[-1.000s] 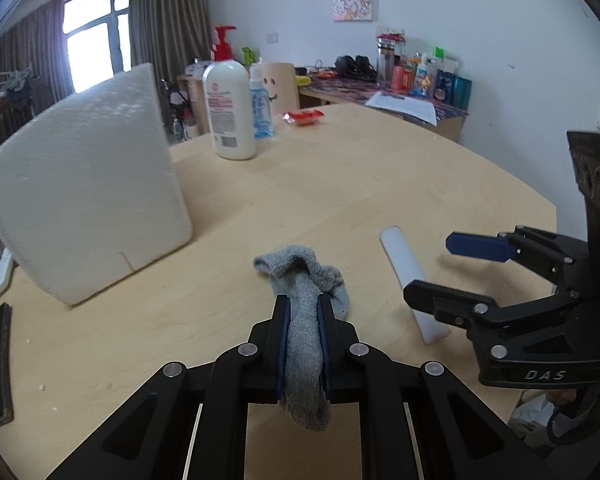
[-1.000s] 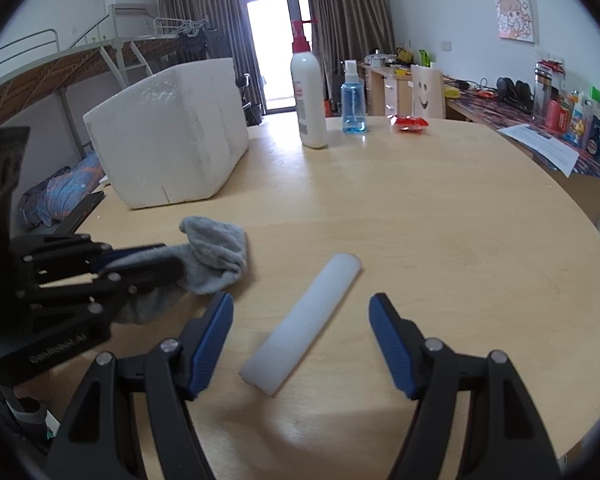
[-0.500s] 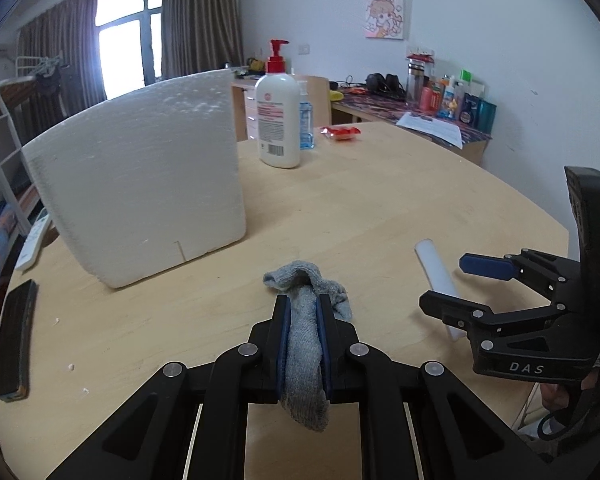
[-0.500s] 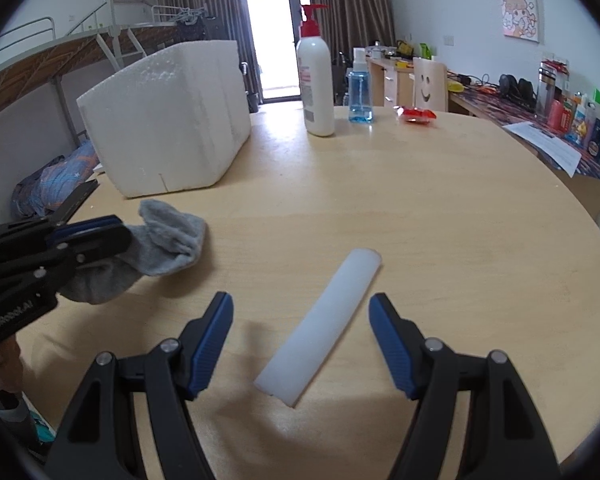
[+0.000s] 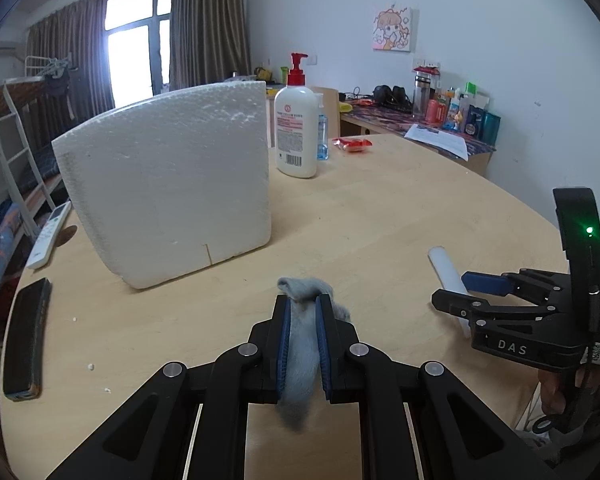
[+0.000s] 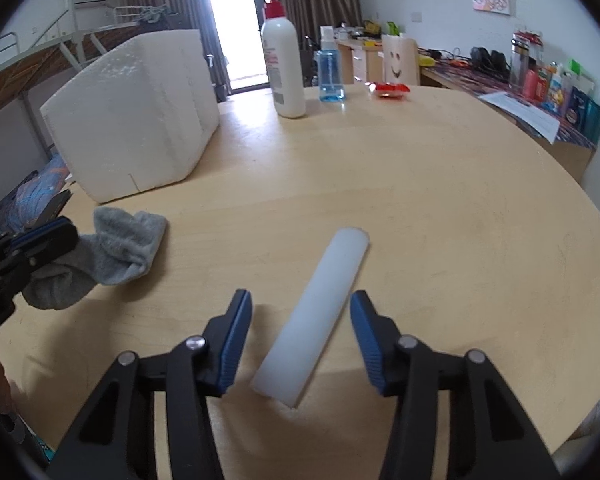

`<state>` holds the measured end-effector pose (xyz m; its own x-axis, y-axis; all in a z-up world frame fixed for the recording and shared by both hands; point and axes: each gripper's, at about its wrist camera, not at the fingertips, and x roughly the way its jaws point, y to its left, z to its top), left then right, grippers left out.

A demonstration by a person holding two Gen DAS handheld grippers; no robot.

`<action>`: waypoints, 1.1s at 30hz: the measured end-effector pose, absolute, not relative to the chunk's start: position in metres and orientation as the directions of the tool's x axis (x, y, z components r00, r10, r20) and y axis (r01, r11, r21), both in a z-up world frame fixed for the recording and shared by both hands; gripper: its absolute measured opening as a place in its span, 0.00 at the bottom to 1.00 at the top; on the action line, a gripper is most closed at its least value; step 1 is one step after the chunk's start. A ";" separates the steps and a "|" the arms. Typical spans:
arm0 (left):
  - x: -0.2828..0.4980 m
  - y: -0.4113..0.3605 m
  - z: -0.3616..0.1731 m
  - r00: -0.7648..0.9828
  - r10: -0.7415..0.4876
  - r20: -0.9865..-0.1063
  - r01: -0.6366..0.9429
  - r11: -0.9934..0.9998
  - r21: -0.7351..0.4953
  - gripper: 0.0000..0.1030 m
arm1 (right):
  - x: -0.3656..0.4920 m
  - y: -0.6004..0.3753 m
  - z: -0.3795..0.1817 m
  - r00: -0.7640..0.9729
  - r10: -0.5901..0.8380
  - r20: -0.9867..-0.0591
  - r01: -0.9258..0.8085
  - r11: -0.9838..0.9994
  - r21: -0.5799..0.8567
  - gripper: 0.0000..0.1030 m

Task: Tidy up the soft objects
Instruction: 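Close the left tool on the grey sock while the right tool grasps the white tube, then lift and carry the sock and tube toward the foam box with both tools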

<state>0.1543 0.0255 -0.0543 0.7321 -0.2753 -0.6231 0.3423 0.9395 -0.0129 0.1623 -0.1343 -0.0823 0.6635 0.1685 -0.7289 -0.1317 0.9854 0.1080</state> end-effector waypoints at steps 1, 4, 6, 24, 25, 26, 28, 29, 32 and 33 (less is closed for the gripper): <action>0.154 0.026 -0.054 0.733 -0.277 -0.622 0.343 0.939 -0.014 0.14 | 0.162 -0.133 -0.082 0.664 0.163 -0.730 -0.124 0.986 0.107 0.51; 0.153 0.029 -0.055 0.732 -0.284 -0.619 0.348 0.937 -0.019 0.14 | 0.161 -0.130 -0.081 0.666 0.145 -0.731 -0.106 0.989 0.099 0.47; 0.153 0.031 -0.055 0.730 -0.284 -0.621 0.348 0.937 -0.020 0.14 | 0.161 -0.129 -0.081 0.669 0.127 -0.732 -0.091 0.992 0.089 0.39; 0.155 0.022 -0.073 0.677 -0.277 -0.682 0.380 0.925 0.001 0.14 | 0.159 -0.142 -0.073 0.687 0.141 -0.713 -0.076 0.990 0.123 0.17; 0.156 0.021 -0.075 0.673 -0.274 -0.687 0.378 0.926 0.001 0.14 | 0.159 -0.142 -0.073 0.688 0.134 -0.713 -0.071 0.991 0.117 0.17; 0.157 0.021 -0.075 0.671 -0.272 -0.690 0.377 0.926 0.001 0.15 | 0.159 -0.142 -0.073 0.689 0.130 -0.713 -0.071 0.991 0.112 0.17; 0.160 0.021 -0.078 0.667 -0.255 -0.700 0.369 0.929 0.013 0.16 | 0.160 -0.142 -0.074 0.688 0.135 -0.713 -0.072 0.990 0.119 0.17; 0.160 0.021 -0.079 0.665 -0.250 -0.703 0.366 0.931 0.016 0.19 | 0.160 -0.143 -0.074 0.686 0.134 -0.715 -0.071 0.991 0.117 0.17; 0.161 0.021 -0.082 0.664 -0.249 -0.705 0.367 0.930 0.018 0.44 | 0.161 -0.144 -0.076 0.680 0.137 -0.720 -0.069 0.990 0.122 0.18; 0.160 0.021 -0.081 0.671 -0.245 -0.700 0.364 0.931 0.023 0.57 | 0.161 -0.144 -0.076 0.679 0.136 -0.721 -0.069 0.990 0.122 0.18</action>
<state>0.1599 0.0209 -0.0812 0.6707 -0.2451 -0.7000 0.3640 0.9311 0.0228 0.1613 -0.1436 -0.0763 0.6789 0.1362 -0.7215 -0.0692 0.9901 0.1217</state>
